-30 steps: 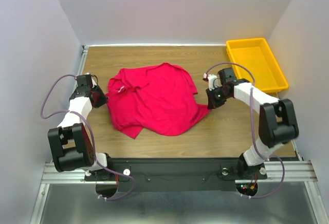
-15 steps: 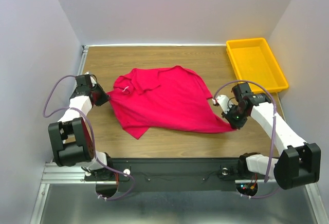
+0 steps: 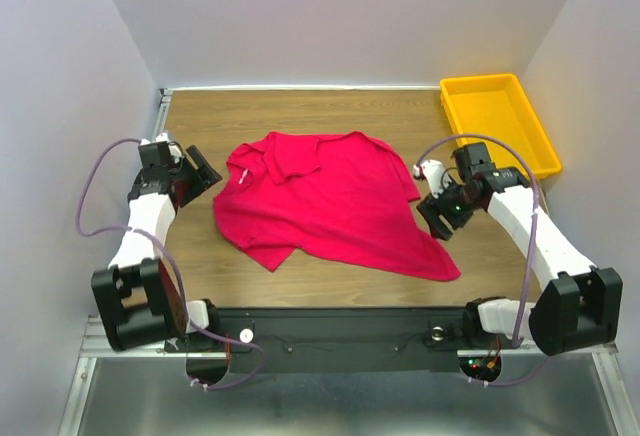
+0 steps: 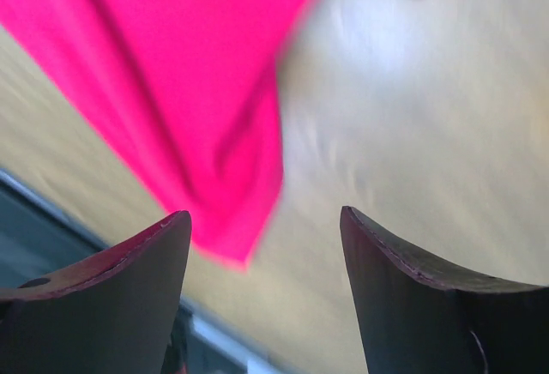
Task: Fold and stack the t-shirts
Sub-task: Flatten the tshirt out
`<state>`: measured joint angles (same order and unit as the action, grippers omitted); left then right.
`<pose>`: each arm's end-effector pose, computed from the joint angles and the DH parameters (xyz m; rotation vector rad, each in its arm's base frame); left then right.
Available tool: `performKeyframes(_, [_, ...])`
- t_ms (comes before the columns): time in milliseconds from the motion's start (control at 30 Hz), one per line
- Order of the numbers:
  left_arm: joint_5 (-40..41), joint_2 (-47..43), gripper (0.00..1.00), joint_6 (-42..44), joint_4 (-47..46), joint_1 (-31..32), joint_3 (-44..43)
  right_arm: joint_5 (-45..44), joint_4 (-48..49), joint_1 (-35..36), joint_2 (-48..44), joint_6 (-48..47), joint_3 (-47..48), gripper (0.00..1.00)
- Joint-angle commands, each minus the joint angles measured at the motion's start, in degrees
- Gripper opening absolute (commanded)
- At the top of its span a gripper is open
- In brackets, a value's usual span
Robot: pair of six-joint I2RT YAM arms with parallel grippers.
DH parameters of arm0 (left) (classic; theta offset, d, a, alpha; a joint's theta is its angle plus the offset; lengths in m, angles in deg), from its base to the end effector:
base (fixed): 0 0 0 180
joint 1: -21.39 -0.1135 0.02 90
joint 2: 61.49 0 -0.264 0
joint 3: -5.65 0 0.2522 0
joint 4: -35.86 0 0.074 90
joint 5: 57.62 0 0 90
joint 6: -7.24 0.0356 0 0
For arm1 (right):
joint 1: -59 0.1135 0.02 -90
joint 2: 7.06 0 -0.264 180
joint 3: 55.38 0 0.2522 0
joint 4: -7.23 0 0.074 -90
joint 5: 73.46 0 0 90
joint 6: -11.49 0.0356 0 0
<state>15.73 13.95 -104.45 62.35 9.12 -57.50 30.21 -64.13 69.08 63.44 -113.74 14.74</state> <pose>0.2800 0.0505 0.2476 -0.5041 2.1892 -0.4150 0.2133 0.0465 0.2576 -1.1166 2.5367 0.2272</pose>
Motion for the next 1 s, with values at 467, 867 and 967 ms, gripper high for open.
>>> performKeyframes(467, [9.0,-18.8,0.79,-17.3,20.9,10.9,12.7,34.6,24.0,-0.3,21.0,12.6,5.4,0.73])
performKeyframes(867, [10.9,-10.1,0.28,-21.3,14.3,16.9,14.8,33.3,25.9,-1.8,19.2,13.2,3.8,0.73])
performKeyframes(967, [8.7,-8.5,0.06,-19.4,14.5,17.4,14.8,33.3,25.9,-2.1,18.7,13.2,3.4,0.73])
